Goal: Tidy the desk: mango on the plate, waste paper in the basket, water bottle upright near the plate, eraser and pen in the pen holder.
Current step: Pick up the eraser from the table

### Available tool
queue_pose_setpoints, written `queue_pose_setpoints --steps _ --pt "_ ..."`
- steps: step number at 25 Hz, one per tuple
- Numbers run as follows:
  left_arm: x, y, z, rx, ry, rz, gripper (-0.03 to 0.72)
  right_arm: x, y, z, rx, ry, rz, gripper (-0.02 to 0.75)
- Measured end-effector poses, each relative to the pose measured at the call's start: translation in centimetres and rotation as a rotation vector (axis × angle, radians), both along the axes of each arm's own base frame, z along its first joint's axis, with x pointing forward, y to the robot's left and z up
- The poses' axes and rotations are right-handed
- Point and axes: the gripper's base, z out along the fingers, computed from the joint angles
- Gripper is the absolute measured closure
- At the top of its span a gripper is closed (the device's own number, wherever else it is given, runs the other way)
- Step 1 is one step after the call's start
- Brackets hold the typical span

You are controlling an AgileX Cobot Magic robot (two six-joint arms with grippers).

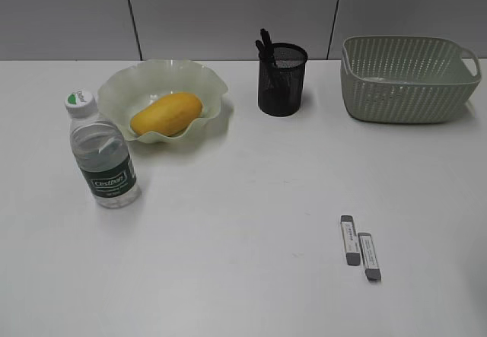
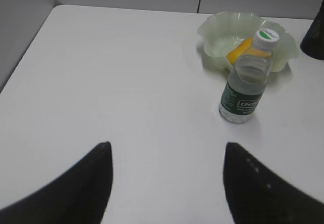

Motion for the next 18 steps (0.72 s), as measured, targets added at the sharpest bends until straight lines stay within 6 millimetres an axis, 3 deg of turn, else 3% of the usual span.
queue_pose_setpoints --steps 4,7,11,14,18 --pt "0.0 0.0 0.0 0.0 0.0 0.0 0.179 4.9 2.7 -5.3 0.022 0.214 -0.043 0.494" --pt "0.0 0.0 0.0 0.0 0.0 0.0 0.18 7.2 3.8 -9.0 0.0 0.338 -0.072 0.494" --pt "0.0 0.0 0.0 0.0 0.0 0.0 0.179 8.4 4.3 -13.0 -0.028 0.448 -0.122 0.494" --pt "0.0 0.0 0.0 0.0 0.0 0.0 0.188 8.6 4.5 -14.8 -0.034 0.508 -0.151 0.481" --pt "0.0 0.0 0.0 0.0 0.0 0.0 0.211 8.7 4.6 -15.4 -0.025 0.52 -0.169 0.362"
